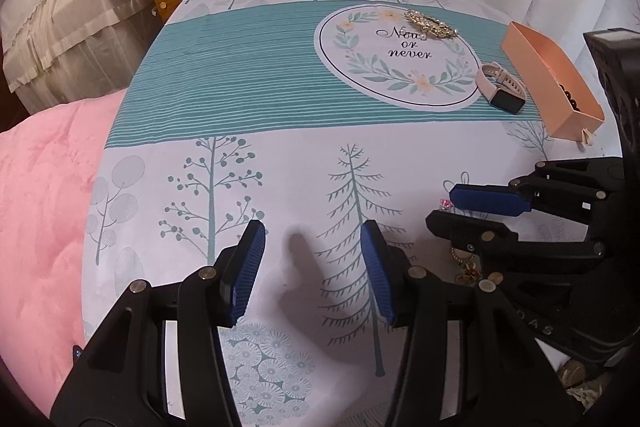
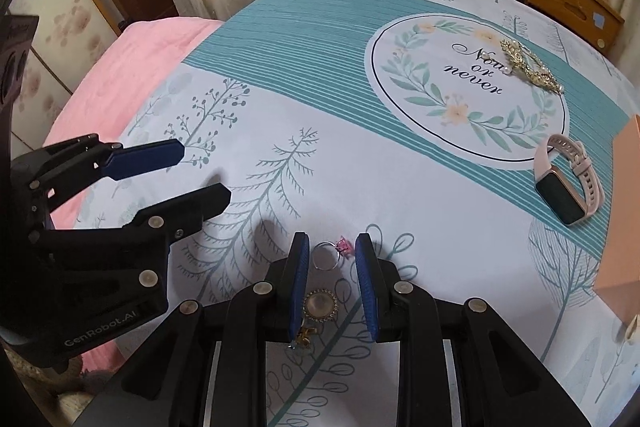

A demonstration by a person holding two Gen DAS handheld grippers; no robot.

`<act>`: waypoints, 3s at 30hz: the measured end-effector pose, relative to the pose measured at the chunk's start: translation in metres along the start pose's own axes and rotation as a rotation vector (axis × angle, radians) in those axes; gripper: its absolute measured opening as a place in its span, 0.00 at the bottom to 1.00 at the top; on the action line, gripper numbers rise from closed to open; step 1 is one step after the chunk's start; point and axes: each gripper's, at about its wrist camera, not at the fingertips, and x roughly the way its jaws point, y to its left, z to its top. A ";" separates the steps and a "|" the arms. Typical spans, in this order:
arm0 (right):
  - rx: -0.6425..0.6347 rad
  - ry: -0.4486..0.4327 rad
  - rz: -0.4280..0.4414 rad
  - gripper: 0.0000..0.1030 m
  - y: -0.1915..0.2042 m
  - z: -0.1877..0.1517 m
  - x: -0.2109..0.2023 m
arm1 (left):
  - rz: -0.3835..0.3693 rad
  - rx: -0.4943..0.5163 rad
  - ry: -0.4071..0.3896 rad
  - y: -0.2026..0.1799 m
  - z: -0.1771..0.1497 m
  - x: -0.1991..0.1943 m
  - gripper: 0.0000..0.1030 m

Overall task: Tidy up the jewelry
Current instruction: 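Close the right tool on the small pink-stone ring, then carry the pink-stone ring into the box with the right tool while the left tool approaches the pink watch, then grasp the pink-strap watch with the left tool and lift it toward the box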

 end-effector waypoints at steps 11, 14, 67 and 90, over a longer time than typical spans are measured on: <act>-0.017 -0.022 -0.014 0.08 -0.003 -0.004 -0.003 | 0.002 0.002 0.006 -0.006 0.002 -0.001 0.45; 0.001 -0.052 -0.010 0.08 -0.008 -0.004 -0.014 | 0.008 0.006 -0.001 -0.008 0.003 -0.006 0.45; 0.550 -0.214 -0.129 0.09 -0.299 -0.054 -0.133 | -0.167 0.119 0.227 -0.169 0.166 0.097 0.42; 0.591 -0.238 -0.116 0.09 -0.302 -0.071 -0.139 | -0.219 0.135 0.110 -0.197 0.176 0.027 0.02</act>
